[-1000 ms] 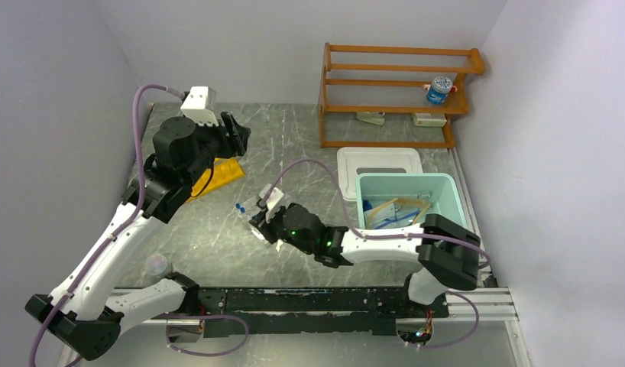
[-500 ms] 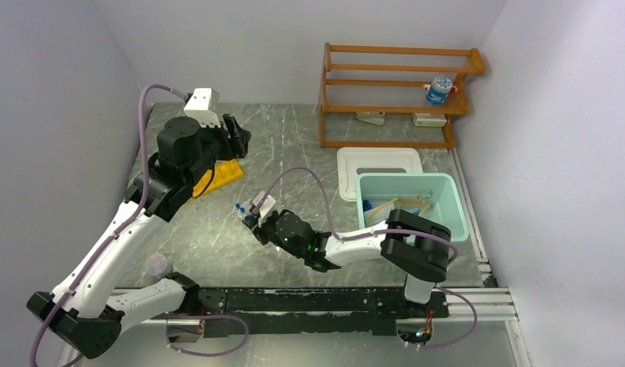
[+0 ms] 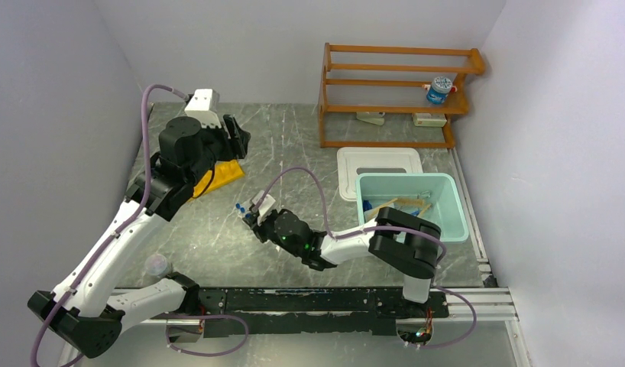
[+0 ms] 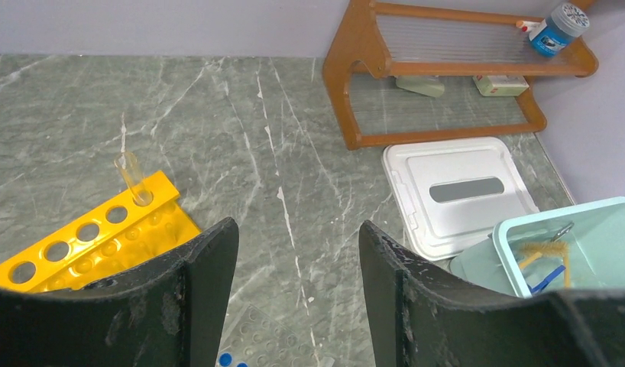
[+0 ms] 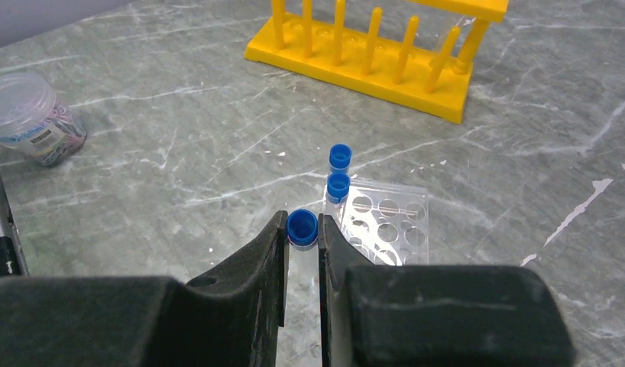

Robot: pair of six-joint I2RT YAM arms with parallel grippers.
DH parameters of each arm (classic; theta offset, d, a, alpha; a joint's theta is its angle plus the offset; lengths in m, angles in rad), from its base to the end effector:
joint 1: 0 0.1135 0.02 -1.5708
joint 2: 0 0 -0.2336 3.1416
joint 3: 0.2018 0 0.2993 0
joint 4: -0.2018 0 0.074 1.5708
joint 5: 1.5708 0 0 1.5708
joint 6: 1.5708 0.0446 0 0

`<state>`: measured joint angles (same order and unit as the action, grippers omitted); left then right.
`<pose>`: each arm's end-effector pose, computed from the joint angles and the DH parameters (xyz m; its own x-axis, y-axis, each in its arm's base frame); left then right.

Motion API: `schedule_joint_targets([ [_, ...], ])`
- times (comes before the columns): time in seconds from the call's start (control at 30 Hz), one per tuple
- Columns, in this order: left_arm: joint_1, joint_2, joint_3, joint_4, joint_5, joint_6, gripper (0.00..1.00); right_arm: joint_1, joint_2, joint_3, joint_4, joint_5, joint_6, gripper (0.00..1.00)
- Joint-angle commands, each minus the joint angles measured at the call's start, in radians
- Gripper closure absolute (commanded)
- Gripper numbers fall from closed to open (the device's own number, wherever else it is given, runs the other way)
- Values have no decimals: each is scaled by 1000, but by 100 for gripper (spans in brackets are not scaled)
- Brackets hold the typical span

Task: Organize the chemistry lab equipment

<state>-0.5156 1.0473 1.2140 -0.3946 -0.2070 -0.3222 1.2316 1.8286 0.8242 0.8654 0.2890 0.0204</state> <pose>0.2629 -0.1385 0.3970 -0.2841 -0.1952 -0.9387 0.2303 0.9365 -0.2644 0.1461 0.3759 0.1080 -0.0626 -0.1187 -0.9910 -0.8089 0.5876 -0.0193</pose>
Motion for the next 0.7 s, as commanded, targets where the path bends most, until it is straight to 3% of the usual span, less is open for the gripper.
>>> schedule_joint_targets([
  [0.0, 11, 2, -15, -1, -15, 0, 37, -8, -2, 25, 60, 35, -11, 93],
  [0.67, 15, -6, -26, -20, -14, -4, 37, -15, 75, 61, 74, 52, -65, 92],
])
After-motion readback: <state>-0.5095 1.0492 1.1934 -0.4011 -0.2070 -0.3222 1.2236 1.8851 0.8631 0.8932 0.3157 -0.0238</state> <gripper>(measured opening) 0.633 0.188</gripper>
